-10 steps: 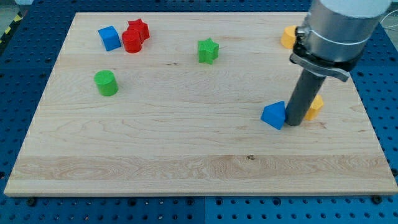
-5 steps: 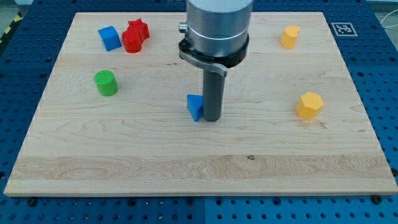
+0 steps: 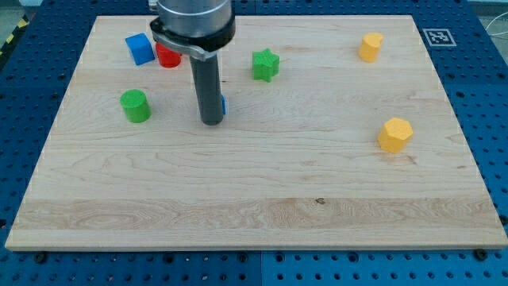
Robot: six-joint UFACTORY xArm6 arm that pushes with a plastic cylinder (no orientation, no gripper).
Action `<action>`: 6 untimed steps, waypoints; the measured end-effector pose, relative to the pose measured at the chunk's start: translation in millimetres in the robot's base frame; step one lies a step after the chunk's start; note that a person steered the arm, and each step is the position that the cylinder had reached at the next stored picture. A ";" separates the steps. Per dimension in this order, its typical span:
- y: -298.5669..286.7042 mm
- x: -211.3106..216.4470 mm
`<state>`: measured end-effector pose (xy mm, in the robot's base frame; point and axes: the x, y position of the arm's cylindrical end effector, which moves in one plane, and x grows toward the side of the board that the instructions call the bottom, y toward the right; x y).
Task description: Move the blue triangle closer to the red star
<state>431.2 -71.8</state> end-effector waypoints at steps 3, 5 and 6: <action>6.4 -73.8; 17.5 -87.2; 17.5 -95.1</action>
<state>336.1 -54.3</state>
